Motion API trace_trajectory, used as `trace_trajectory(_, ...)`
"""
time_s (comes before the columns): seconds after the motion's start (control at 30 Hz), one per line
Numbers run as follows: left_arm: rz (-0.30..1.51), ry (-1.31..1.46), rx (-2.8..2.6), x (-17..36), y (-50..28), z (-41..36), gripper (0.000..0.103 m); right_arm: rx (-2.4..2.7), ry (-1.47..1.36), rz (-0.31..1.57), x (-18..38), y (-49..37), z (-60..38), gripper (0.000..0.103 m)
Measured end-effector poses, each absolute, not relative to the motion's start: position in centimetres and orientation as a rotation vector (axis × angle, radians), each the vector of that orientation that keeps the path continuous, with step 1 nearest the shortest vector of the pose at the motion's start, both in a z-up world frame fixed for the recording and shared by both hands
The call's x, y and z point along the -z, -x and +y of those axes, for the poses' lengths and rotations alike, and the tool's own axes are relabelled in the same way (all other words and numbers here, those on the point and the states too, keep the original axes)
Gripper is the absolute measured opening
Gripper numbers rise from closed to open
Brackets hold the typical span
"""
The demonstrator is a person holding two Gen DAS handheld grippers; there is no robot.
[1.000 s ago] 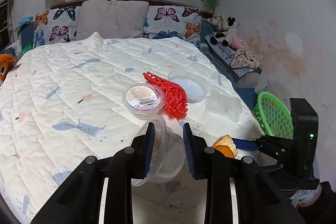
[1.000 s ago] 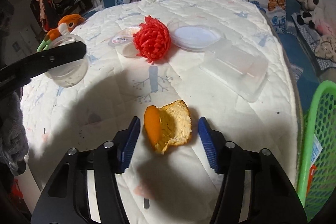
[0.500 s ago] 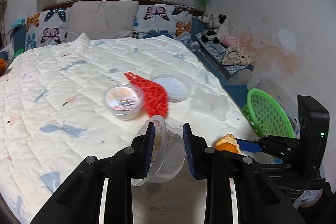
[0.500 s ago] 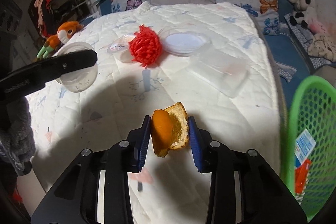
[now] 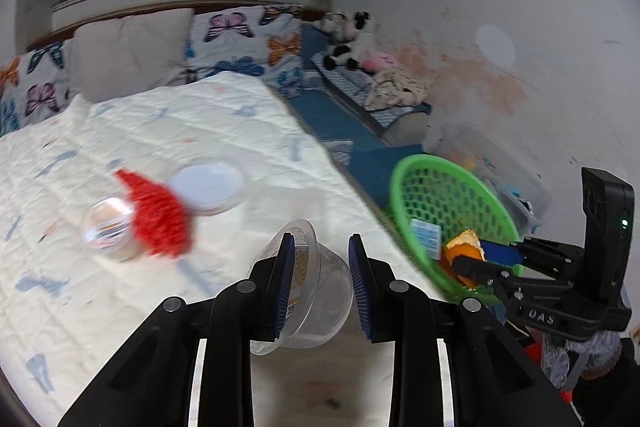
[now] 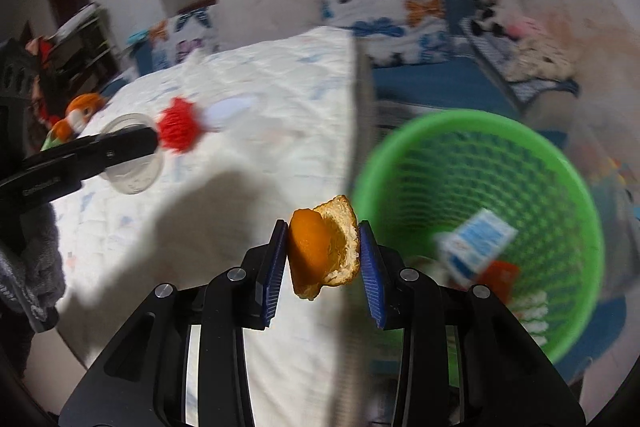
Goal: Collect trash
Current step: 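Carry the cup and bread crust to the green basket and release both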
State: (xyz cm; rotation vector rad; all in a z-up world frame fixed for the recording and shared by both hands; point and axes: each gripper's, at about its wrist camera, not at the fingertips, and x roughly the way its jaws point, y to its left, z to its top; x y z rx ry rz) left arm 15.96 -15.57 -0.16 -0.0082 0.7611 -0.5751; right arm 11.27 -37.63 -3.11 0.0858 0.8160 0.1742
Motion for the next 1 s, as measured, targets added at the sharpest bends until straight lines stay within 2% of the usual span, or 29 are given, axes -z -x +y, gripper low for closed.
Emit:
trace_trajectory(0.4,0.76,-0.067,0.696,-0.3,-15.9,-23.9,0.027,0.01,-0.107,0.838,5.4,-9.9,-45.7,0.039)
trace_trajectory(0.63,0.769,-0.094,0.741,0.1,-16.2,-27.2,0.027,0.04,-0.123,0.824,6.0,-9.5,-47.1,0.061)
trace_trajectory(1.0,0.828,-0.092,0.78,1.8,-17.2,-30.6,0.027,0.071,-0.139,0.794,5.9,-8.0,-48.8,0.078)
